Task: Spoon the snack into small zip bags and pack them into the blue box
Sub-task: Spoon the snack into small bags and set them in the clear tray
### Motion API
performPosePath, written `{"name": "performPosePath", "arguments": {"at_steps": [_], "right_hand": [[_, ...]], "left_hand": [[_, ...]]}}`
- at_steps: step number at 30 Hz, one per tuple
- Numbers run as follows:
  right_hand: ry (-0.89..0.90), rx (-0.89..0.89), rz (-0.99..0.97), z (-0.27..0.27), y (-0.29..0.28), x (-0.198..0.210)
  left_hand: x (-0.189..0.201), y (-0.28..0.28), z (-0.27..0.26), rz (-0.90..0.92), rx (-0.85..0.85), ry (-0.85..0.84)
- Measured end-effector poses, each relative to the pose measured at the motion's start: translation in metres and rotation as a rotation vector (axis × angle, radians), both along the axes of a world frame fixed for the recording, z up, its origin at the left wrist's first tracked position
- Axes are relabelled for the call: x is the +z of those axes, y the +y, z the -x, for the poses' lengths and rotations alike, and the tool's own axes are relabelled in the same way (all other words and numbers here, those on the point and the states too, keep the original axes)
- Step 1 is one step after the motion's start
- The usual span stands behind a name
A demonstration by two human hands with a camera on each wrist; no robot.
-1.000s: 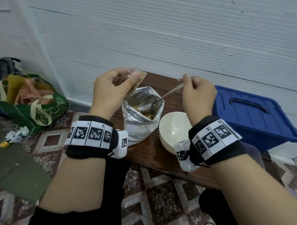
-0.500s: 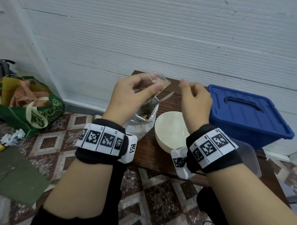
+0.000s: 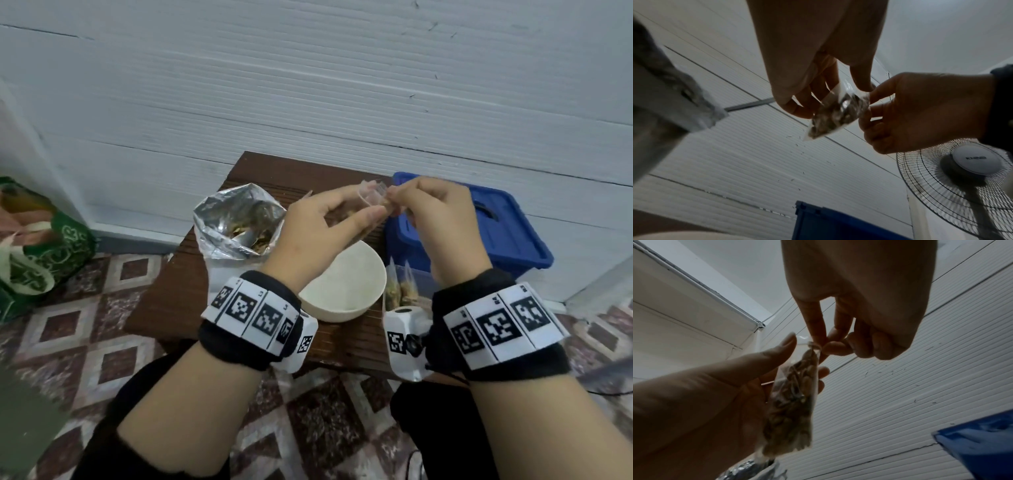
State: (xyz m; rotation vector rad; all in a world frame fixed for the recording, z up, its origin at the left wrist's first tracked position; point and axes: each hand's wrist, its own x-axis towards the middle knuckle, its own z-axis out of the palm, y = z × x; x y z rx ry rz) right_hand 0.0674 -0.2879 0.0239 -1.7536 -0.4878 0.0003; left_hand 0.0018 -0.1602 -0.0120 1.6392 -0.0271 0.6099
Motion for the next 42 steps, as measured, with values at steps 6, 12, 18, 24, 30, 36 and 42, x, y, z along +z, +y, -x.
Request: {"name": "performPosePath", "arguments": {"at_steps": [6,12,18,24,30,36,42], "right_hand": [[0.050,-0.041,-0.034,-0.003,-0.027,-0.011],[0.096,-0.078,-0.014,-0.006,-0.041,-0.030],[0.129,-0.073,0.094,-0.005,-0.045,-0.040],[0.029,-0.062,0.384,-0.002,-0.047,-0.043],[-0.026,-0.189,0.399,-0.007,-0.052,-0.044],[0.053,-0.290,0.361,-0.011,-0.067,-0.040],[0.114,-0.292,0.453,-0.014,-0.071,-0.051]], "left_hand": [[-0.020,-0.017,-0.009,-0.117,-0.077,0.067],[-0.045,-0.017,-0.016,-0.222,-0.251,0.261],[-0.060,-0.019,-0.023,-0.275,-0.140,0.293],[-0.066,-0.024,-0.026,-0.289,-0.078,0.324],[-0.067,-0.024,-0.028,-0.279,-0.089,0.367],[-0.066,-0.013,-0.027,-0.245,-0.034,0.400],[-0.067,-0.006,-0.026,-0.253,0.019,0.401]]}}
